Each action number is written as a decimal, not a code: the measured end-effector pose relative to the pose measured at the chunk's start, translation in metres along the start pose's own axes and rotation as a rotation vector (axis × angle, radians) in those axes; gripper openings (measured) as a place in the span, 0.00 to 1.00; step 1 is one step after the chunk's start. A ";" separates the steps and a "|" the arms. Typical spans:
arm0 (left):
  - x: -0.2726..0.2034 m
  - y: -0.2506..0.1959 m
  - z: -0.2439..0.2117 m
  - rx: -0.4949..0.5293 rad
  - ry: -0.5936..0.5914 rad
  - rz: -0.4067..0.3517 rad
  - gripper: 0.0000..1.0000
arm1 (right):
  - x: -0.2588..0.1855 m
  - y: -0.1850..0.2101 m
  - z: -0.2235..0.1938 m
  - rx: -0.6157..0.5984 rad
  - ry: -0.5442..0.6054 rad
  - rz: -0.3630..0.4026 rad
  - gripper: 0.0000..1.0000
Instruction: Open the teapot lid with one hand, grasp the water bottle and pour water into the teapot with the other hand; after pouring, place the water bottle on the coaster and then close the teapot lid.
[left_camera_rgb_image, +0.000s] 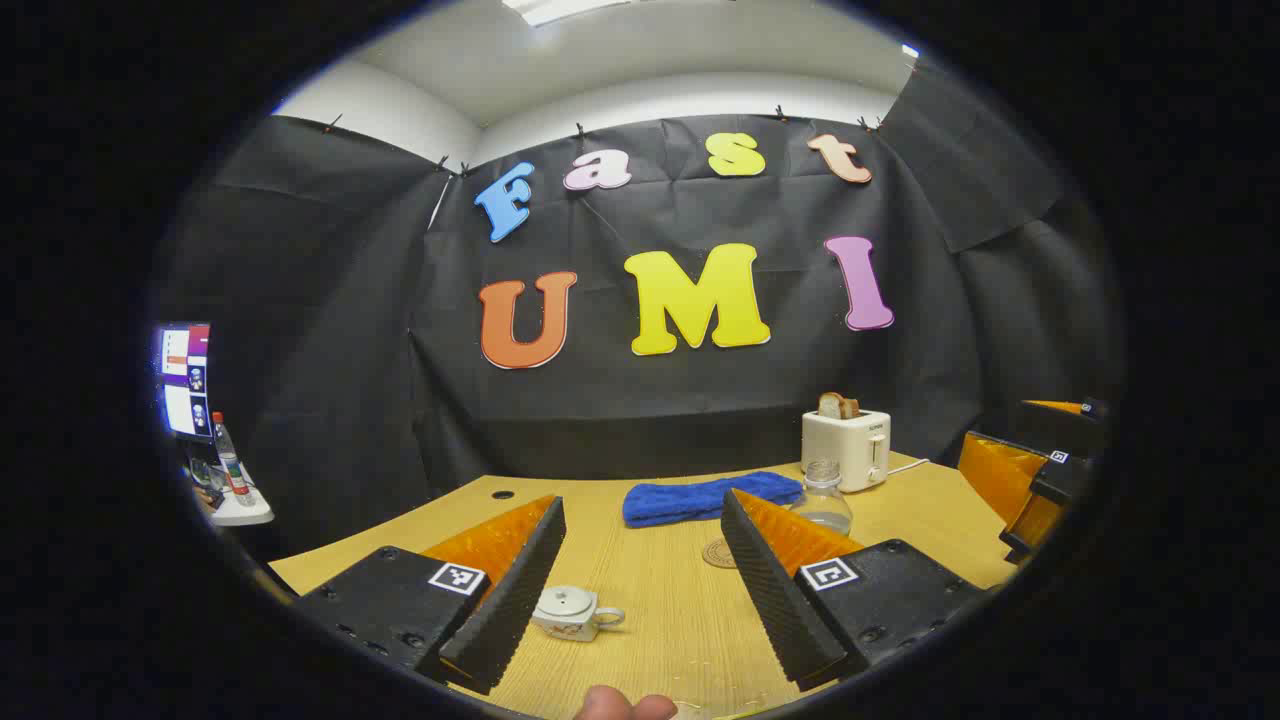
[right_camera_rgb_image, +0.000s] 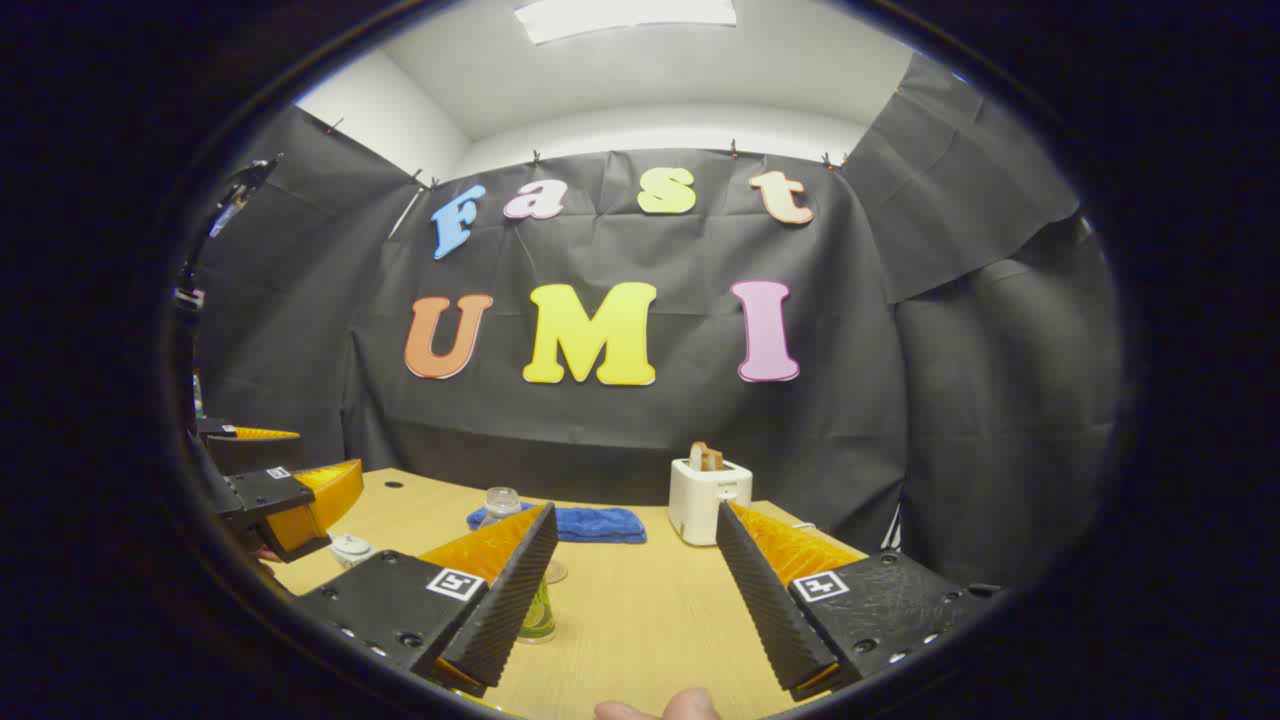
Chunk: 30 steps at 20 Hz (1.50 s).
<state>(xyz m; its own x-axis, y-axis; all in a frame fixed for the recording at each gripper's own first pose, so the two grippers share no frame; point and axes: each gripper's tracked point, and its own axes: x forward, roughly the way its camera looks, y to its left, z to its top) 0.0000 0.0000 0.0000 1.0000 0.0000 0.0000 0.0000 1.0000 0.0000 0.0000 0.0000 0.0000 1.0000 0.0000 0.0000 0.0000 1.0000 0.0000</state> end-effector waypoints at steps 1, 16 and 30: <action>0.000 0.000 0.000 0.000 0.000 0.000 0.98 | 0.001 0.000 -0.001 0.000 0.001 0.001 0.96; 0.006 0.011 -0.007 -0.018 0.008 0.018 0.98 | 0.004 0.001 -0.003 -0.020 0.014 0.012 0.96; 0.004 0.007 -0.008 -0.016 0.001 0.013 0.98 | 0.009 0.001 -0.015 -0.005 0.052 0.038 0.98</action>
<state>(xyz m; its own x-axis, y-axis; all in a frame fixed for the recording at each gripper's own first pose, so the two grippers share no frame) 0.0038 0.0069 -0.0077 0.9999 0.0127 -0.0014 -0.0127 0.9998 -0.0155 0.0092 0.0013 -0.0152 0.9979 0.0381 -0.0516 -0.0384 0.9993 -0.0044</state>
